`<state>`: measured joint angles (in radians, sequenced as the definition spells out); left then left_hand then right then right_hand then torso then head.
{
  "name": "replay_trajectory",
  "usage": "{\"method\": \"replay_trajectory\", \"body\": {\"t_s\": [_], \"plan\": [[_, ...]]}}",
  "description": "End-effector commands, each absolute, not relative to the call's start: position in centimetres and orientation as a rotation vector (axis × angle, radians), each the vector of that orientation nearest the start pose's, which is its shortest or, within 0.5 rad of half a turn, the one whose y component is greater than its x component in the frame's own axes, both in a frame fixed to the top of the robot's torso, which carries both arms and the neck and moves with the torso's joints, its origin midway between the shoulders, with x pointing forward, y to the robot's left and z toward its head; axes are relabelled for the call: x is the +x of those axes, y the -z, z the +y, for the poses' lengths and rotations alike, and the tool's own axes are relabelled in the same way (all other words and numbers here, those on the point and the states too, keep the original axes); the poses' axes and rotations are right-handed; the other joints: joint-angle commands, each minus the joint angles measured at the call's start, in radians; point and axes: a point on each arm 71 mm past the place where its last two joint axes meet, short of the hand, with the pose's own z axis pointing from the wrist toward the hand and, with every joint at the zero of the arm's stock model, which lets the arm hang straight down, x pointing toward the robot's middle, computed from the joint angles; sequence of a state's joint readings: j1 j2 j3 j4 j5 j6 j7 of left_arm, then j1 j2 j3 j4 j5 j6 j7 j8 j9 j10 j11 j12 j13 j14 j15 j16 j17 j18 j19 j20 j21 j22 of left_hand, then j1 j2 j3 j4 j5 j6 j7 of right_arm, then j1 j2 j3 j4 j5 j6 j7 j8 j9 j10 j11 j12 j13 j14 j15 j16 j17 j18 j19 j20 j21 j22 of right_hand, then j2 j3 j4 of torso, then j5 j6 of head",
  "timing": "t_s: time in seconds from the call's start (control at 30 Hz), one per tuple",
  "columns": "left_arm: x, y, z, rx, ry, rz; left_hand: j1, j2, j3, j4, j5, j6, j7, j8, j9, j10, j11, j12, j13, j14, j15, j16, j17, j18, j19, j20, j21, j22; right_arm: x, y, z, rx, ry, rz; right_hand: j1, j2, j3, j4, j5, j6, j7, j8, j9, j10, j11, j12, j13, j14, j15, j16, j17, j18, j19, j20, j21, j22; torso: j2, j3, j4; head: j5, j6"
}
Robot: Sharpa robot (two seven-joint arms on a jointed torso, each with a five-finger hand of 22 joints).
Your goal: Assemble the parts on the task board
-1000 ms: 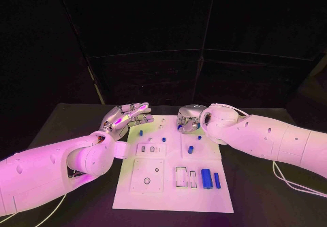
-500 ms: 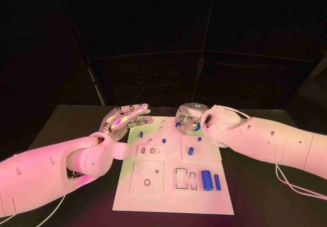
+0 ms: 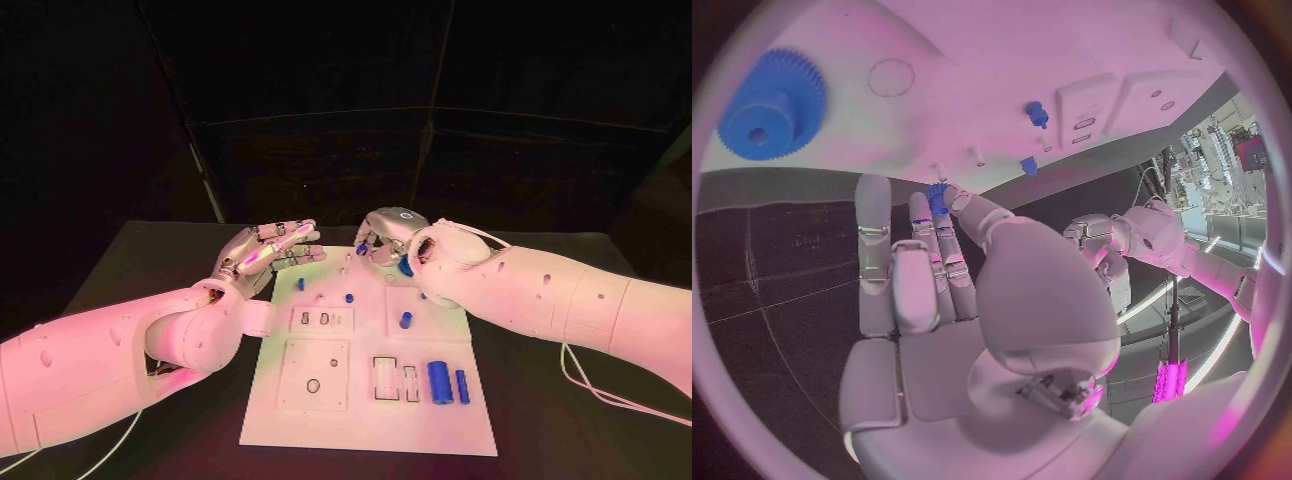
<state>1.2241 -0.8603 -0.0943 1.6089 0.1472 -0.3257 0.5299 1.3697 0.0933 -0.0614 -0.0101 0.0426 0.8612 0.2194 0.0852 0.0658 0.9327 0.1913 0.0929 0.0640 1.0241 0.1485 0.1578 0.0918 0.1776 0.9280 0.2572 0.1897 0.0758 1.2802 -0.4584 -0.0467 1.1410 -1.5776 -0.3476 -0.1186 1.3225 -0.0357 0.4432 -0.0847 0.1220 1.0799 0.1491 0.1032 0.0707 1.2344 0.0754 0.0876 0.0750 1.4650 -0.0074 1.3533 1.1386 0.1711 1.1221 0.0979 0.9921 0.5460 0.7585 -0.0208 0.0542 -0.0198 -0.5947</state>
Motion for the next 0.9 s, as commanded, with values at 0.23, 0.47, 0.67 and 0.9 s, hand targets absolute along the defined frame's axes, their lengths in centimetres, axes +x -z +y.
{"method": "replay_trajectory", "body": {"t_s": [0.23, 0.47, 0.67, 0.9], "plan": [[47.3, 17.4, 19.5, -1.183, 1.681, 1.316, -0.002, 0.006, 0.004, -0.008, 0.005, -0.002, 0.032, -0.007, -0.001, 0.000, 0.010, -0.005, -0.001, 0.005, 0.003, -0.005, -0.001, 0.003, 0.008, -0.001, -0.005, -0.002, 56.3, 16.0, -9.3, -0.305, -0.581, 1.520, 0.000, -0.014, 0.007, 0.002, 0.004, -0.004, 0.007, -0.008, -0.001, -0.004, 0.005, -0.007, -0.002, 0.034, 0.002, 0.007, 0.001, 0.008, -0.001, -0.002, 0.008, 0.003, 0.000, -0.0001, -0.0002, 0.000, -0.001], [47.3, 17.3, 19.3, -1.182, 1.684, 1.317, -0.002, 0.006, 0.004, -0.008, 0.005, -0.002, 0.032, -0.007, -0.001, 0.000, 0.010, -0.005, -0.001, 0.005, 0.003, -0.005, -0.001, 0.003, 0.008, -0.001, -0.005, -0.002, 56.6, 16.4, -8.7, -0.309, -0.574, 1.543, -0.003, -0.017, 0.008, 0.005, 0.005, -0.005, 0.007, -0.010, -0.001, -0.004, 0.005, -0.007, -0.002, 0.034, 0.003, 0.007, 0.001, 0.008, -0.001, -0.001, 0.010, 0.004, 0.000, 0.0003, -0.0003, 0.002, -0.001], [47.3, 17.2, 19.4, -1.179, 1.685, 1.315, -0.002, 0.006, 0.004, -0.008, 0.005, -0.002, 0.032, -0.007, -0.001, 0.000, 0.010, -0.005, -0.001, 0.005, 0.003, -0.005, -0.001, 0.003, 0.008, -0.001, -0.005, -0.002, 56.8, 16.6, -8.6, -0.313, -0.564, 1.566, -0.006, -0.019, 0.008, 0.007, 0.004, -0.005, 0.008, -0.010, -0.001, -0.004, 0.005, -0.008, -0.002, 0.034, 0.003, 0.007, 0.001, 0.008, -0.001, -0.001, 0.010, 0.005, 0.002, 0.0000, -0.0013, 0.004, 0.000], [47.3, 16.9, 19.2, -1.174, 1.690, 1.314, -0.002, 0.006, 0.004, -0.008, 0.005, -0.002, 0.032, -0.007, -0.001, 0.000, 0.010, -0.005, -0.001, 0.005, 0.003, -0.005, -0.001, 0.003, 0.008, -0.001, -0.005, -0.002, 56.9, 16.9, -8.2, -0.313, -0.566, 1.569, -0.009, -0.023, 0.007, 0.009, 0.005, -0.007, 0.008, -0.012, -0.002, -0.006, 0.006, -0.009, -0.002, 0.033, 0.004, 0.006, -0.002, 0.008, -0.003, 0.000, 0.010, 0.004, 0.007, -0.0005, -0.0021, 0.006, 0.001]]}}
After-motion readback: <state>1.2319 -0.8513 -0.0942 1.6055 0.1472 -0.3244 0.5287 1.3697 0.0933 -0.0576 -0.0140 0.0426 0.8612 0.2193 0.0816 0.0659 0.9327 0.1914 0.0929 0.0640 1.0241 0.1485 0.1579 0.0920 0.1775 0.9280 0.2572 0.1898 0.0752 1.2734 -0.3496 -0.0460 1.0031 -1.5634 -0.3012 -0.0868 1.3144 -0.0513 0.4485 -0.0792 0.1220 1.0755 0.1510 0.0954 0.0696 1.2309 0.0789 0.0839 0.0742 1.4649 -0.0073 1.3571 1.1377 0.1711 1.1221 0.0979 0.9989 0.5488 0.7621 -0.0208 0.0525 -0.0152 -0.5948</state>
